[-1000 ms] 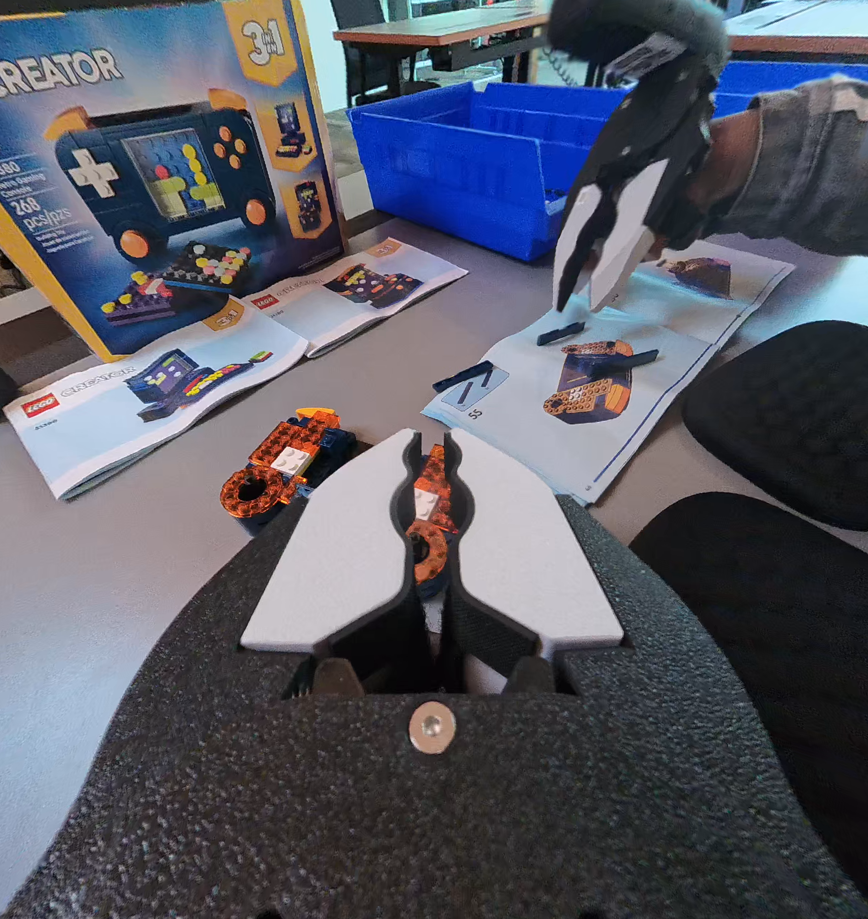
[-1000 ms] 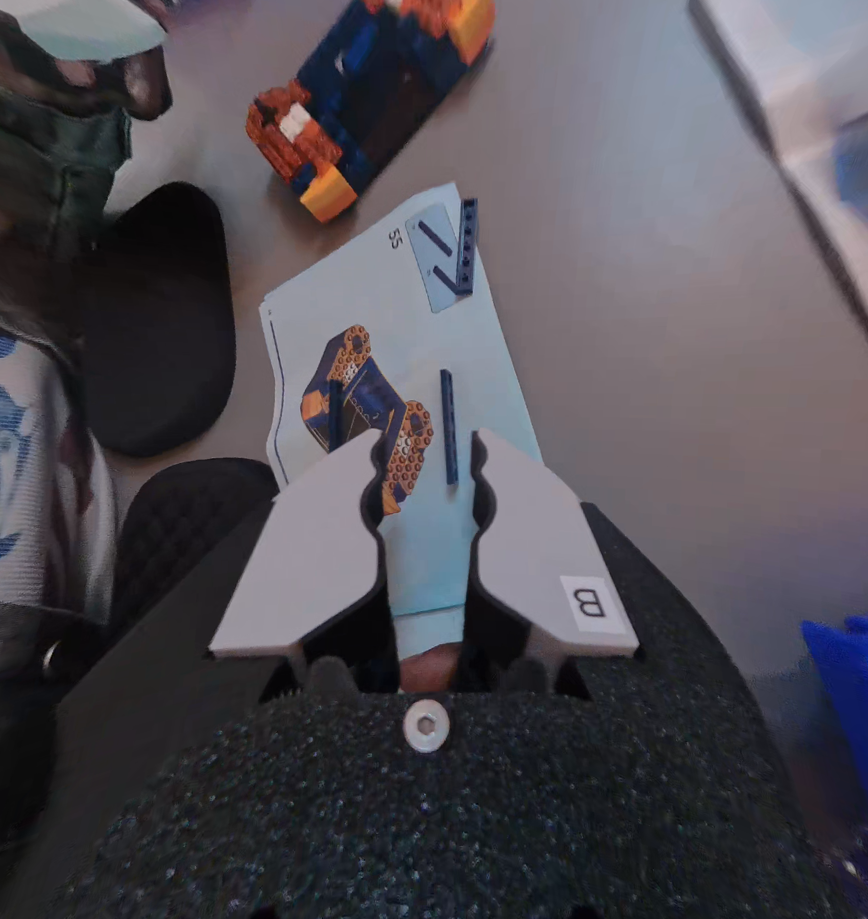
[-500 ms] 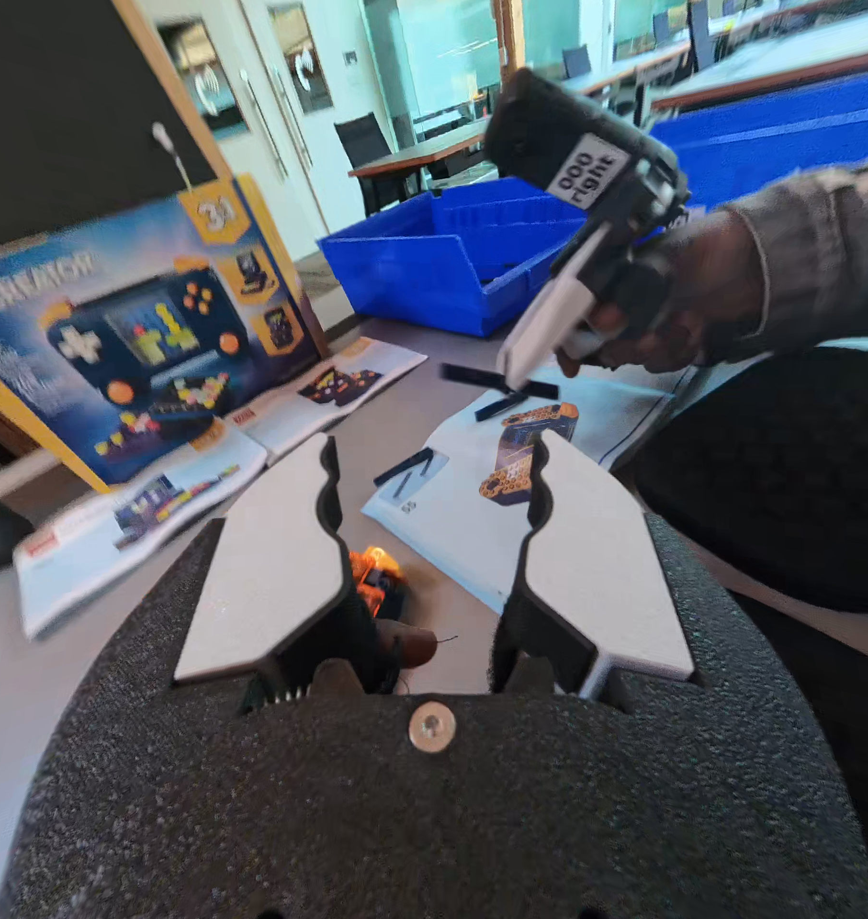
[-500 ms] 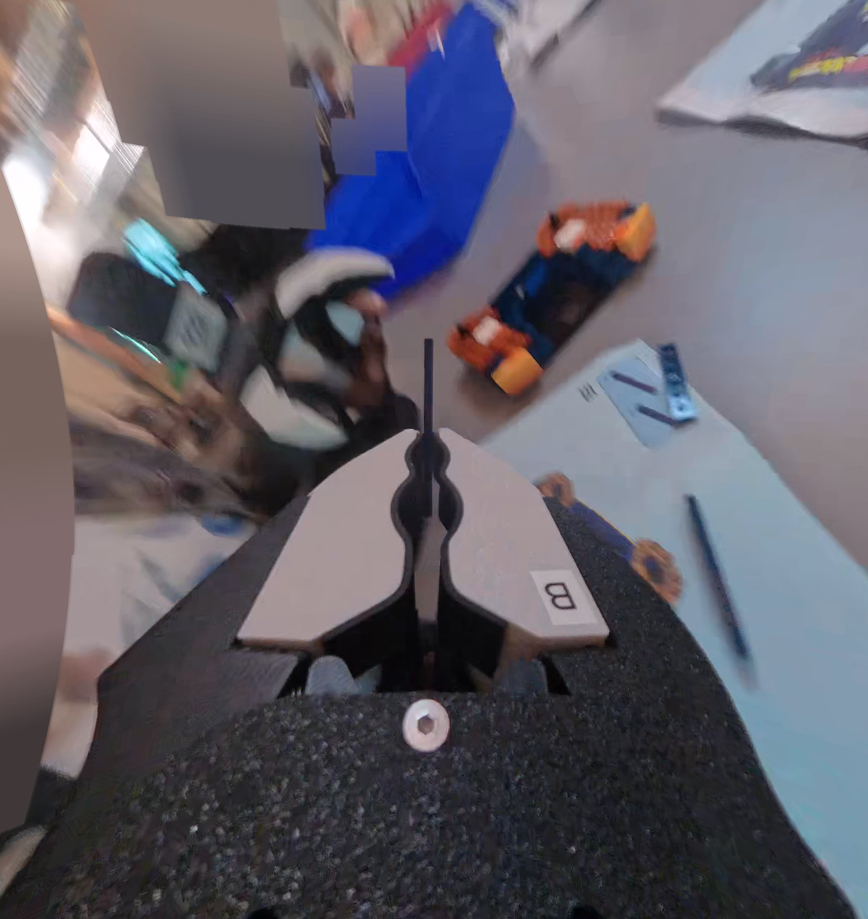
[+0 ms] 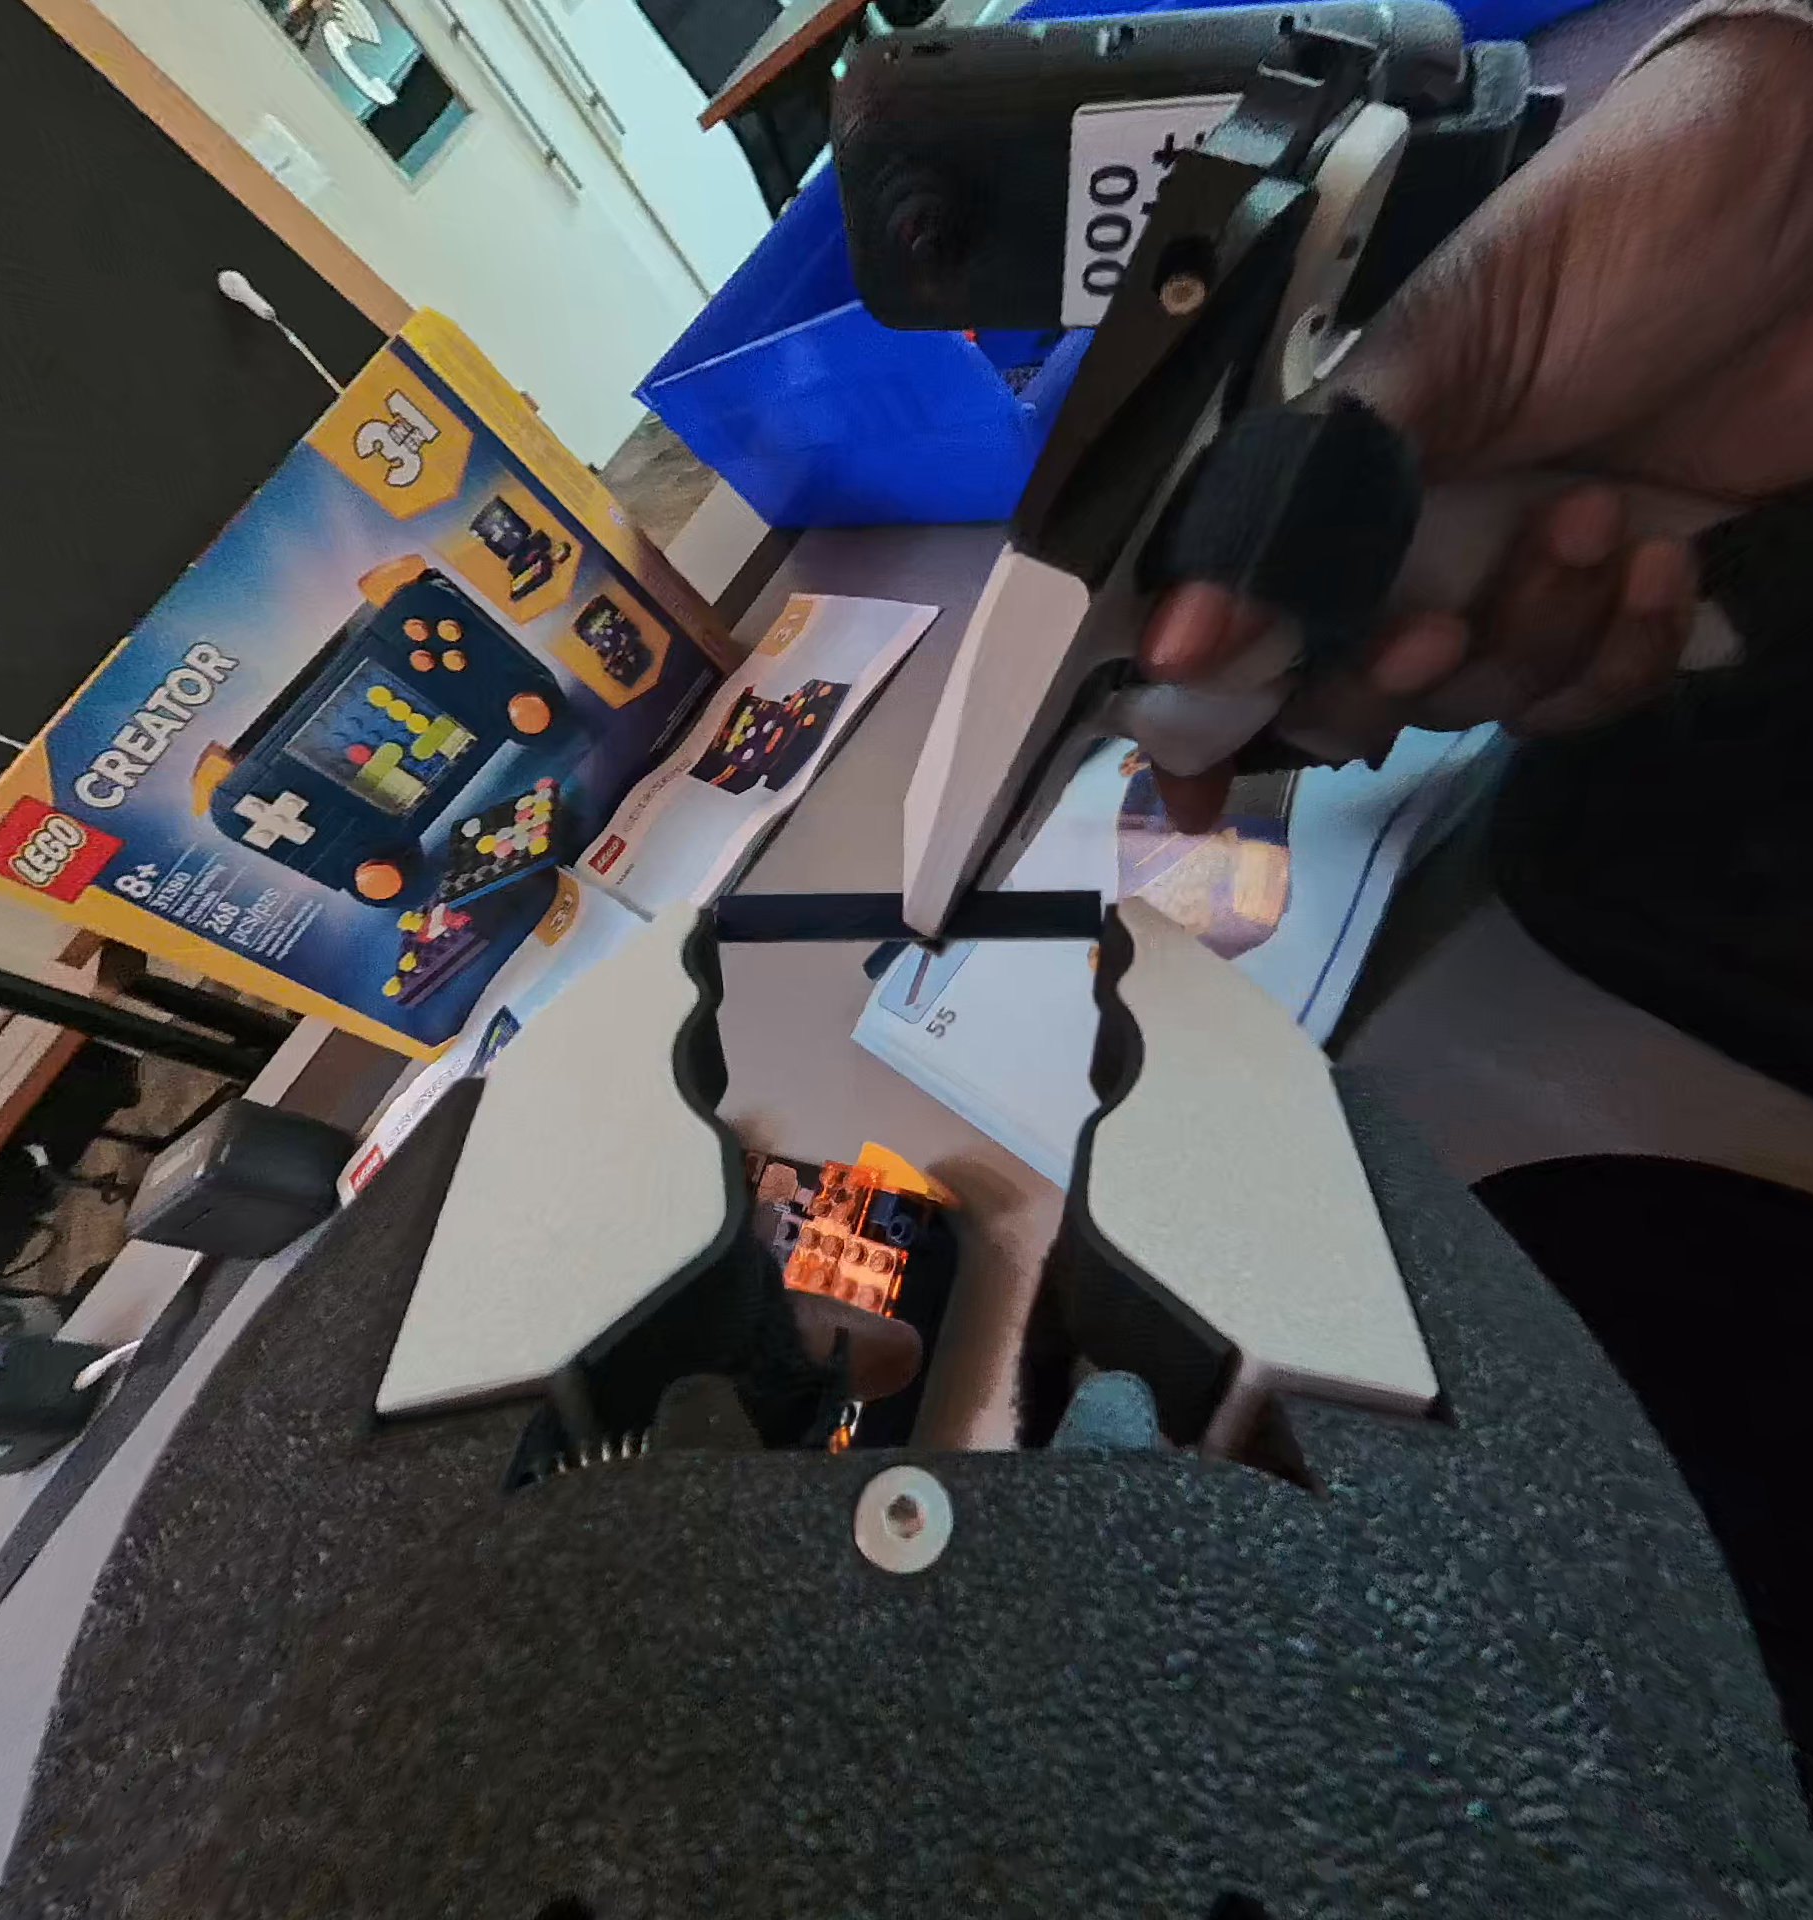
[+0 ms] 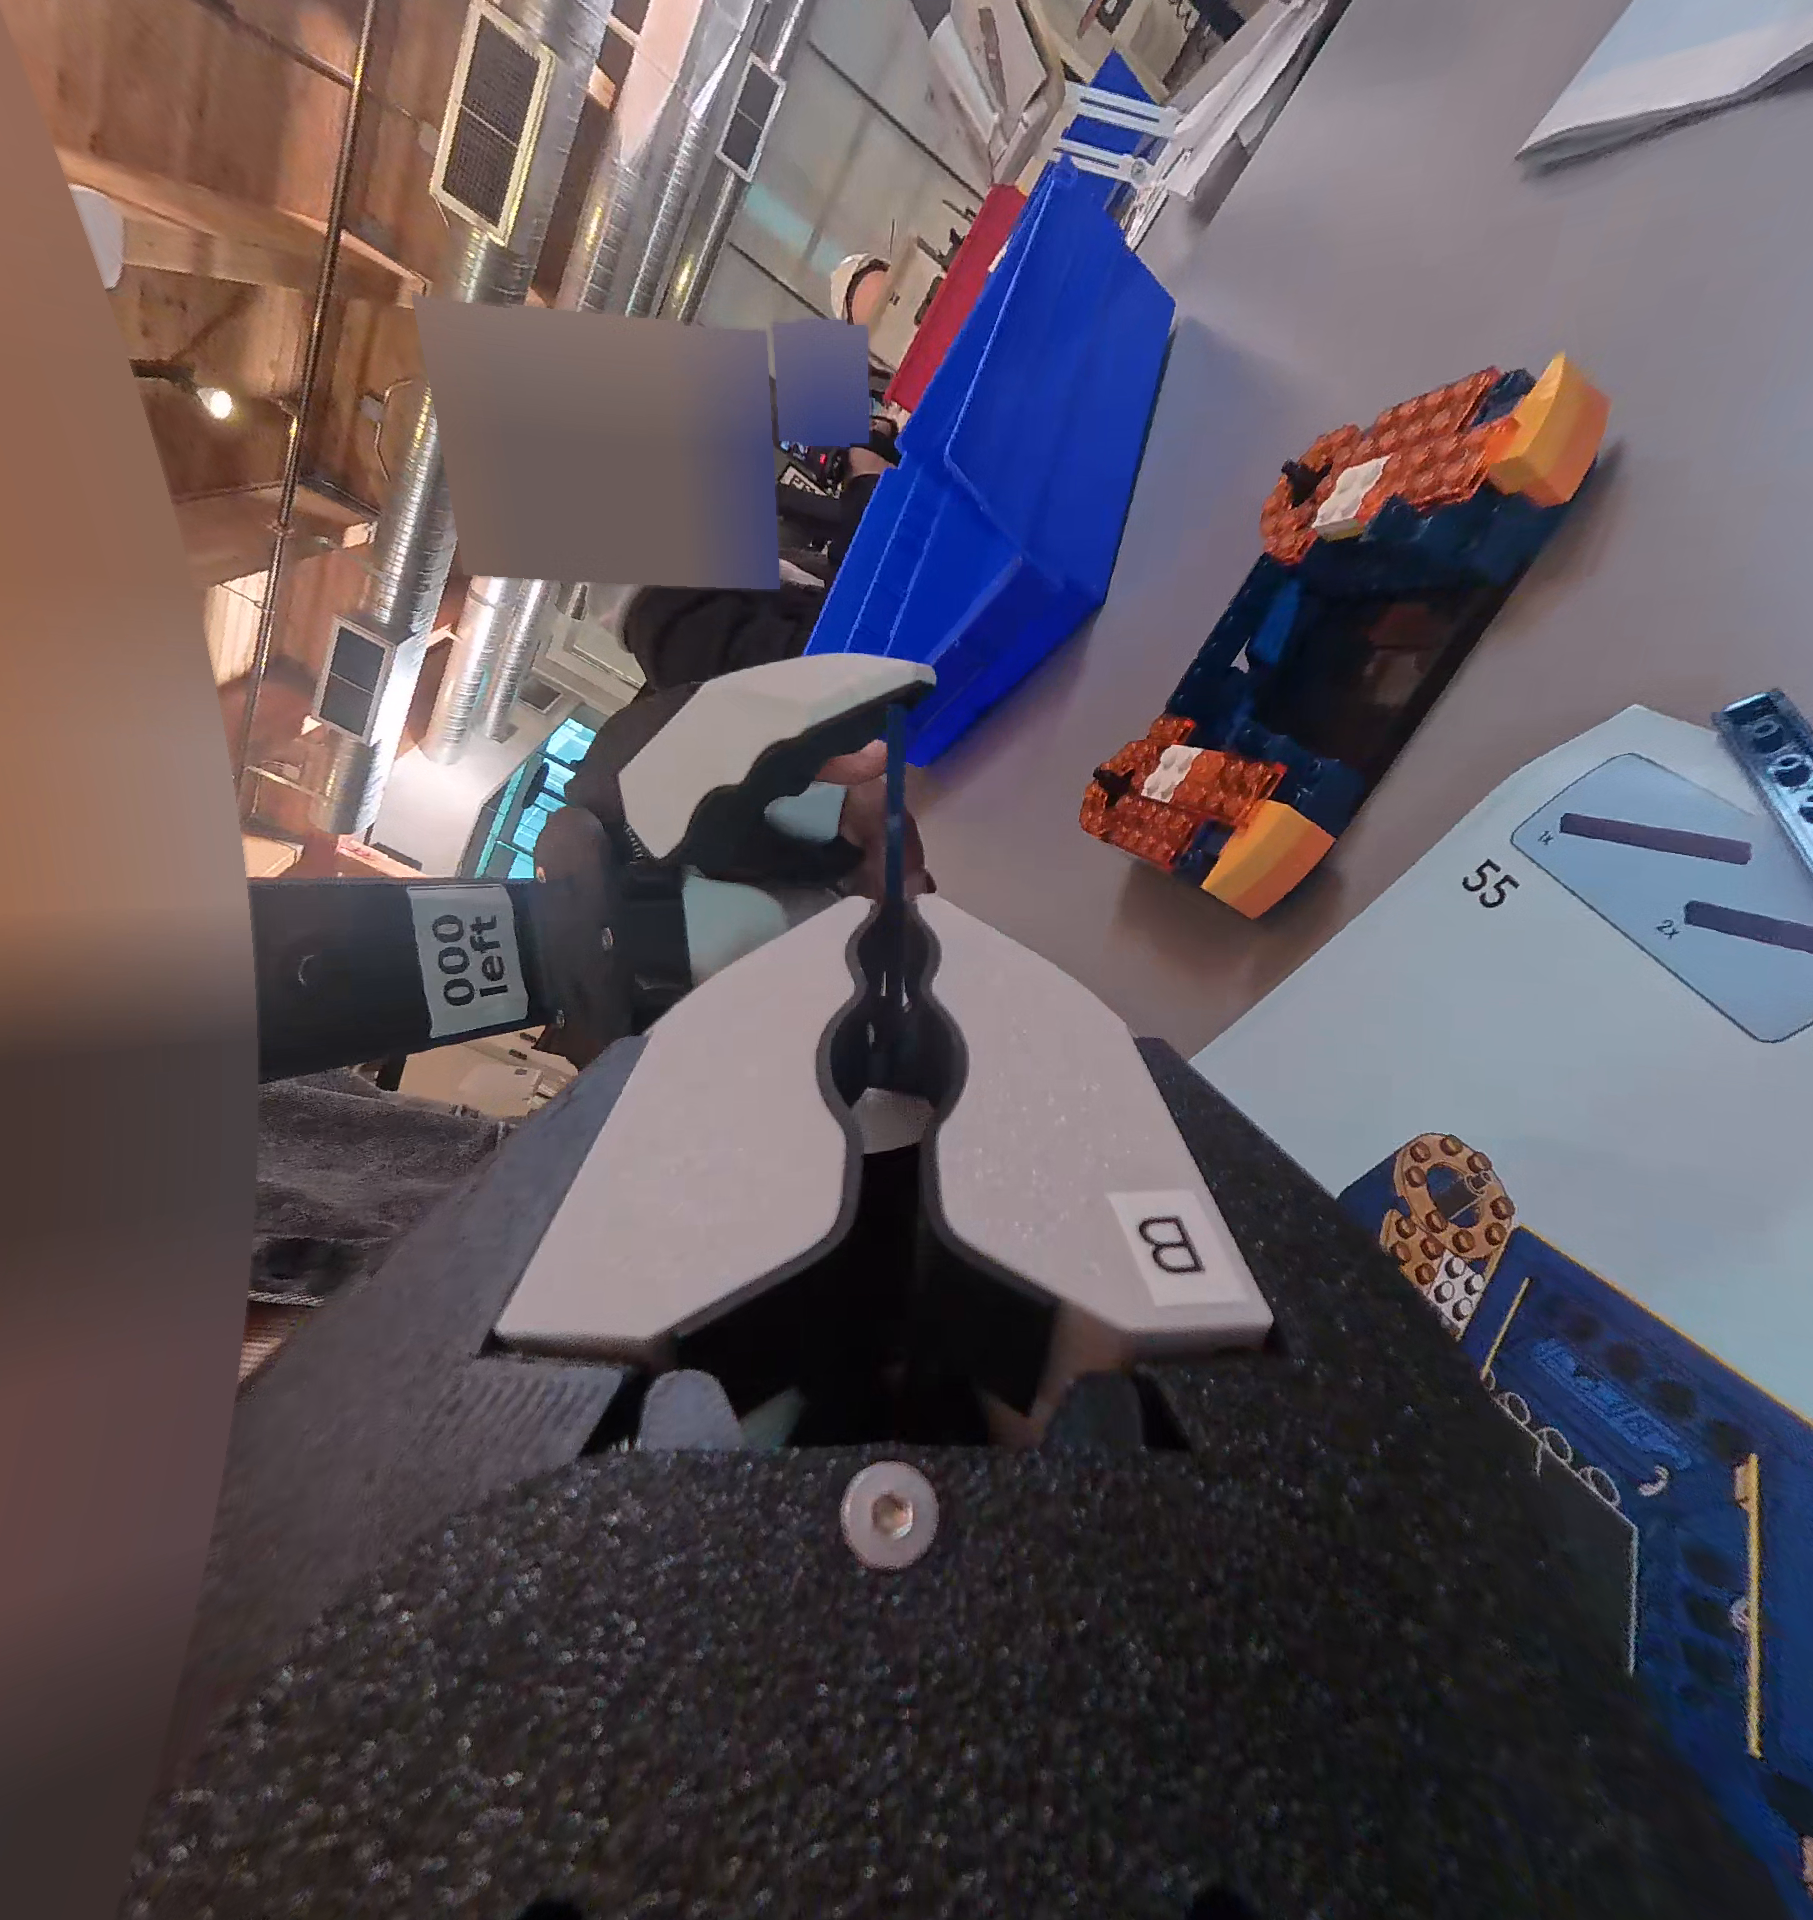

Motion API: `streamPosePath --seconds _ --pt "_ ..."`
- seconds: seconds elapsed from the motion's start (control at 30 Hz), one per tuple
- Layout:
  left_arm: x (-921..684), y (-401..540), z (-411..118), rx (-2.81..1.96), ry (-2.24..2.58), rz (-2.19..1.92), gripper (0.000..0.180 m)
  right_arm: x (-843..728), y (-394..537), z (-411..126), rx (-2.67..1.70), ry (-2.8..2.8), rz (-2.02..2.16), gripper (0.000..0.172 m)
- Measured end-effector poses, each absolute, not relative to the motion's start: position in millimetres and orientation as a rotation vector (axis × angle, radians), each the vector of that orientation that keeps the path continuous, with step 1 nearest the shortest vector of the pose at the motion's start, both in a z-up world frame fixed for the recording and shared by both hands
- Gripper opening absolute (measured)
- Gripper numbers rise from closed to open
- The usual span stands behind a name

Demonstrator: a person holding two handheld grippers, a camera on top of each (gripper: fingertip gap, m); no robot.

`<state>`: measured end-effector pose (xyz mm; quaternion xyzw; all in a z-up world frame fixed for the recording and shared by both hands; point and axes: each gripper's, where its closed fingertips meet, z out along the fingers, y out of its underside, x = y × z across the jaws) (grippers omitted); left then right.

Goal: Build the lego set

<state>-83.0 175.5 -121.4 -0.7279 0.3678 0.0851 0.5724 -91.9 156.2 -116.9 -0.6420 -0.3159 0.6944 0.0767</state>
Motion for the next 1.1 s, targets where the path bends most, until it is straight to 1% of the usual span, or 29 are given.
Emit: streamPosePath --seconds 0.13,0.17,0.2,0.27,0.43,0.53,0.63,1.1 --pt "-86.0 167.9 -124.1 -1.725 0.873 0.135 0.069 -95.5 148.6 -118.9 -1.911 -0.988 2.096 0.003" --pt "-90.2 165.0 -123.9 -1.734 0.88 0.109 0.069 -96.7 146.4 -117.5 -1.902 -1.013 2.104 0.006" --pt "-102.2 163.3 -123.1 -1.755 0.88 0.113 0.069 -97.2 147.0 -113.6 -1.876 -1.019 2.117 0.013" --pt "-139.7 161.6 -118.2 -1.801 0.874 0.126 0.069 -95.3 156.4 -105.4 -1.818 -0.997 2.103 0.016" --pt "-204.6 165.9 -136.3 -2.021 0.974 -0.129 0.068 -84.8 178.8 -108.8 -1.789 -1.034 1.937 0.016" --pt "-211.0 174.8 -159.4 -2.136 1.054 -0.218 0.068 -82.9 183.9 -113.1 -1.799 -1.044 1.895 0.016" --pt "-213.7 179.4 -177.7 -2.209 1.088 -0.225 0.069 -82.8 184.1 -118.1 -1.806 -1.088 1.852 0.015" --pt "-212.3 185.4 -181.7 -2.241 1.065 -0.318 0.069 -88.4 185.1 -123.8 -1.806 -1.167 1.808 0.015"
